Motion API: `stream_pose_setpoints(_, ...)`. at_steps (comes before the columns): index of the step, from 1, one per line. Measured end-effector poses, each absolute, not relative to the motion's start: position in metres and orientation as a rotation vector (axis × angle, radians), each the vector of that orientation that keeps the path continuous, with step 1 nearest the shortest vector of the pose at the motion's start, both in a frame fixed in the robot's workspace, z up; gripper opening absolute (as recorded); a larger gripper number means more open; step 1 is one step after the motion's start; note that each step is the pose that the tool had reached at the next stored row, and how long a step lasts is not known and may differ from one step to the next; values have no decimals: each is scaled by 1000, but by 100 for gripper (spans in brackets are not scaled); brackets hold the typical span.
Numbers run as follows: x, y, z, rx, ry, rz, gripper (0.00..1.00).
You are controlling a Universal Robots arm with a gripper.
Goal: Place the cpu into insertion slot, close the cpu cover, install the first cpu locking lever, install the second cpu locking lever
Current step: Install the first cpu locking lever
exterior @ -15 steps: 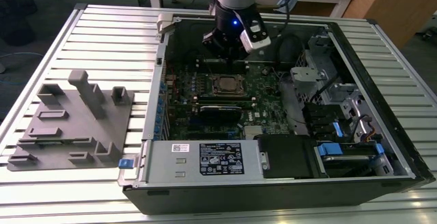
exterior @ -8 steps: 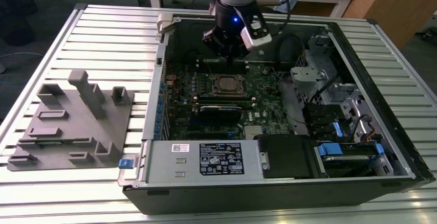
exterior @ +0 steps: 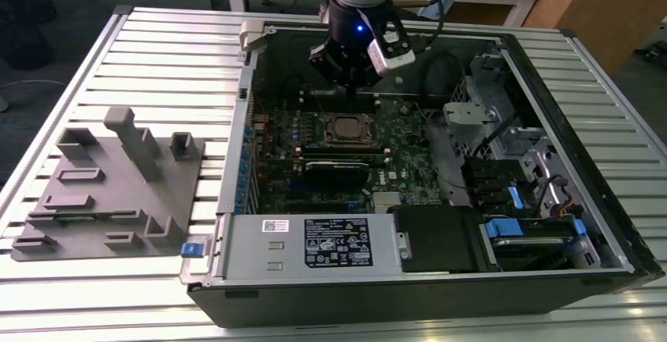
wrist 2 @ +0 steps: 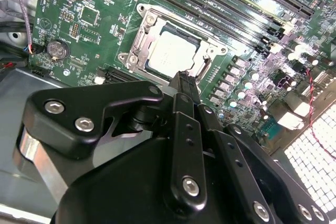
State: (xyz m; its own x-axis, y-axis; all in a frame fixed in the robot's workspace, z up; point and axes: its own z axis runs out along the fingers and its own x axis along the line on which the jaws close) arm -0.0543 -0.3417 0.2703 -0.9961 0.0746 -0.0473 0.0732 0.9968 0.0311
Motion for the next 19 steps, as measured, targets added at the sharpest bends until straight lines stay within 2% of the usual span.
stream_pose_setpoints(10, -54, -342, 270, 115, 3091, 57, 11)
stream_pose_setpoints(19, -54, -342, 270, 116, 3090, 122, 11)
